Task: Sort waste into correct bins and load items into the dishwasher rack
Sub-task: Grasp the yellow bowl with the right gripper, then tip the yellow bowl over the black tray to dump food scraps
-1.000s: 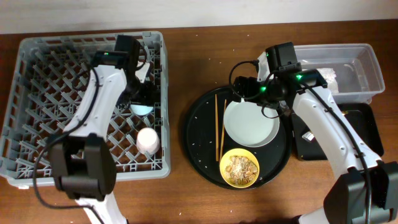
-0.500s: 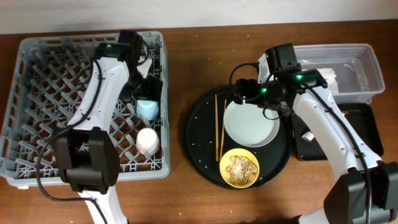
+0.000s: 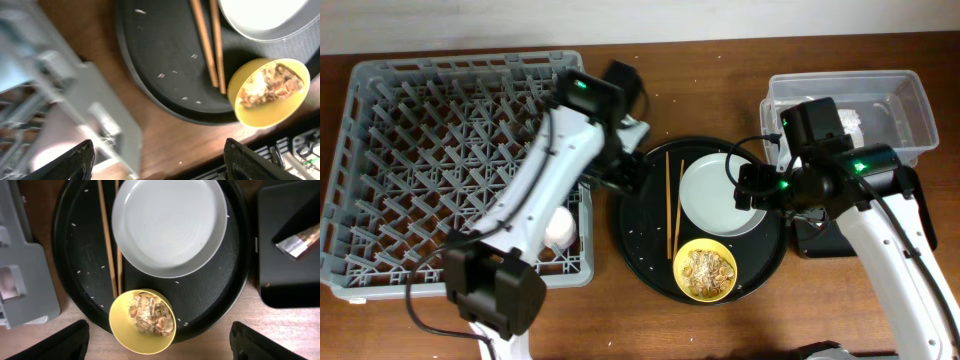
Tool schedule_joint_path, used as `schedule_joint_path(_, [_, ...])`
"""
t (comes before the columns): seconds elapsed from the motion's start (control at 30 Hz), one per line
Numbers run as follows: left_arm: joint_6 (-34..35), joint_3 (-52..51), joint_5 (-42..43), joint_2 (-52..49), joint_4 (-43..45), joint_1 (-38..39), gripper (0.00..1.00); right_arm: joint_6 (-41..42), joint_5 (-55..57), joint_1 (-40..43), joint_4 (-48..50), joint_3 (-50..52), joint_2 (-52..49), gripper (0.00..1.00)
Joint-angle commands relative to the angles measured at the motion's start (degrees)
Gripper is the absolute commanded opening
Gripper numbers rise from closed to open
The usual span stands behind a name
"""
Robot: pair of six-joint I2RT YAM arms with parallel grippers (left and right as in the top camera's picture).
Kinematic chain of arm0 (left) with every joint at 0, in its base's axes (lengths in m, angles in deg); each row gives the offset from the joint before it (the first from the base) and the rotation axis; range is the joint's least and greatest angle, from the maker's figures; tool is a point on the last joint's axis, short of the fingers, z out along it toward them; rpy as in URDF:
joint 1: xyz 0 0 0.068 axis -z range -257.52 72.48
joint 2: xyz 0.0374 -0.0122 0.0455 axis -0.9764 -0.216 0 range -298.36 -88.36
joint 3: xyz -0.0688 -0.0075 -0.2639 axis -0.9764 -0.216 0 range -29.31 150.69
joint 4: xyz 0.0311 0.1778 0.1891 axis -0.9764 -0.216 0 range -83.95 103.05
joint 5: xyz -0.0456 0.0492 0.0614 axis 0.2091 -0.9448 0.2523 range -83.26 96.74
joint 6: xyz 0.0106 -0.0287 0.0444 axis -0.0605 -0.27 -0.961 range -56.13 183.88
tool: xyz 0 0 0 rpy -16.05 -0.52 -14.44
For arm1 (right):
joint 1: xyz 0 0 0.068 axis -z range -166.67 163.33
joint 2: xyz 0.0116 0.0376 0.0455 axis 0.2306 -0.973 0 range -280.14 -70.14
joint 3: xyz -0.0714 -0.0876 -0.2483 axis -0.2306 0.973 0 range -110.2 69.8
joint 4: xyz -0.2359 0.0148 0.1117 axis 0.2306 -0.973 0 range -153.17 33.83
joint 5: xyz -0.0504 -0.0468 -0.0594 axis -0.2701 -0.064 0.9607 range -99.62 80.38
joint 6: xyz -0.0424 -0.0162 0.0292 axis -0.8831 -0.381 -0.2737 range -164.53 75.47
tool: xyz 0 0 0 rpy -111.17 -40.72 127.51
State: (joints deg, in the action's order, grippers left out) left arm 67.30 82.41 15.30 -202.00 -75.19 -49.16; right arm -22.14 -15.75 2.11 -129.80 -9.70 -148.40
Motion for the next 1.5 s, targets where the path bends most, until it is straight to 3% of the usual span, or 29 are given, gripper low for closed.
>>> schedule_joint_path(0.0, [5.86,-6.80,-0.42,1.75,3.43,5.05,0.81,0.81,1.95,0.07,0.35,2.45,1.27,0.93])
schedule_joint_path(0.17, [9.46,-19.52,-0.37,1.75,14.40,12.83,0.72,0.81,1.92,0.07,1.60,3.65,0.66,0.95])
schedule_joint_path(0.3, [11.37,-20.39,1.11,1.75,17.14,14.62,0.68,0.81,1.22,0.00,0.85,4.63,0.63,0.94])
schedule_joint_path(0.43, [11.63,-20.39,1.55,1.95,19.28,12.48,0.68,1.68,-2.86,0.00,2.38,13.05,0.63,0.93])
schedule_joint_path(0.6, [11.98,-20.39,4.81,4.68,21.46,4.39,0.67,1.68,-7.63,-0.07,8.33,22.27,0.66,0.82])
schedule_joint_path(0.87, [11.37,-21.51,7.32,5.14,21.31,6.58,0.66,1.68,-9.46,-0.07,13.64,25.46,0.66,0.78])
schedule_joint_path(0.93, [12.44,-21.44,6.29,5.38,22.84,3.34,0.66,2.27,-12.13,-2.71,17.88,25.46,0.66,0.75])
schedule_joint_path(1.03, [12.44,-21.29,6.29,6.64,23.78,-4.13,0.67,9.84,-7.43,-12.44,23.37,25.46,0.42,0.70])
schedule_joint_path(1.17, [12.39,-21.22,6.27,9.55,25.55,-11.52,0.77,14.82,-2.80,-24.59,29.64,25.31,-7.87,0.65])
schedule_joint_path(1.33, [12.39,-21.24,4.55,9.86,26.05,-14.19,0.87,11.91,-2.32,-26.99,21.31,13.88,-23.58,0.60])
schedule_joint_path(1.37, [12.39,-21.24,4.22,9.84,25.88,-14.19,0.87,11.91,-1.60,-27.52,20.00,12.57,-25.03,0.58])
schedule_joint_path(1.43, [12.39,-21.27,3.61,9.84,25.40,-14.16,0.87,11.98,-0.63,-27.93,18.34,10.88,-25.97,0.36])
schedule_joint_path(1.47, [12.39,-21.27,3.63,9.84,25.20,-14.16,0.92,12.09,-0.63,-27.85,18.27,10.88,-25.81,0.28])
